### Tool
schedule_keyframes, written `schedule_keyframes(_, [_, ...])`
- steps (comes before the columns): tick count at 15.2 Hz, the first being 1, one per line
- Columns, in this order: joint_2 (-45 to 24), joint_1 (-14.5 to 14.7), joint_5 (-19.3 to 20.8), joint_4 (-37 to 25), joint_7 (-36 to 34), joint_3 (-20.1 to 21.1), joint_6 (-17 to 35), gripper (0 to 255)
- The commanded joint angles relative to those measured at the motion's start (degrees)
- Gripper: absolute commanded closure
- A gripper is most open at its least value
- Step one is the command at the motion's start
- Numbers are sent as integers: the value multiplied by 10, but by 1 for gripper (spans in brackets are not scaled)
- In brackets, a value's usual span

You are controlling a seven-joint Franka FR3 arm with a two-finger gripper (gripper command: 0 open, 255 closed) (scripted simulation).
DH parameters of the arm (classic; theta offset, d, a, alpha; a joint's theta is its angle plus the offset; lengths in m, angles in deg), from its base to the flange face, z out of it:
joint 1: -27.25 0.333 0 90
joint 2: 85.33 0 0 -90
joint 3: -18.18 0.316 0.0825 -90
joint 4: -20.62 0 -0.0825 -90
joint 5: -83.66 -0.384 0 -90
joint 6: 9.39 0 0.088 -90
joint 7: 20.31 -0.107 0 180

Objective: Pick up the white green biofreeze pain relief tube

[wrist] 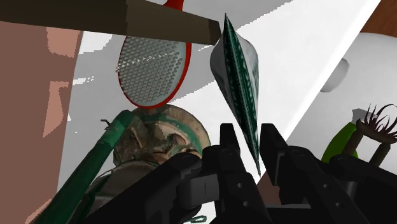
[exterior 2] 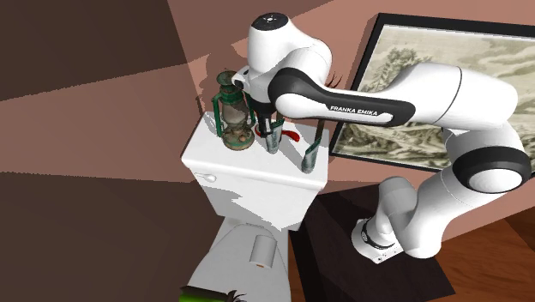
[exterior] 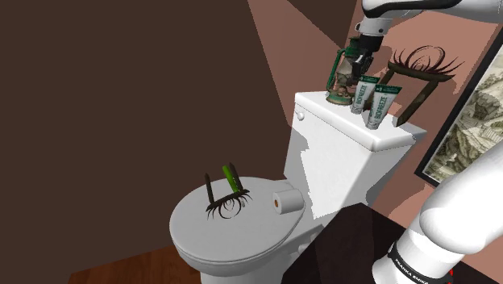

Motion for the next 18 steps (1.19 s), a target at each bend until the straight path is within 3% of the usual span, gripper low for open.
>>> schedule_keyframes(1, [0, 0, 0, 0, 0, 0, -1, 255])
schedule_keyframes(16, [-56, 1, -21, -177, 22, -8, -125, 255])
schedule_keyframes(18, [-57, 1, -22, -179, 23, -8, -126, 255])
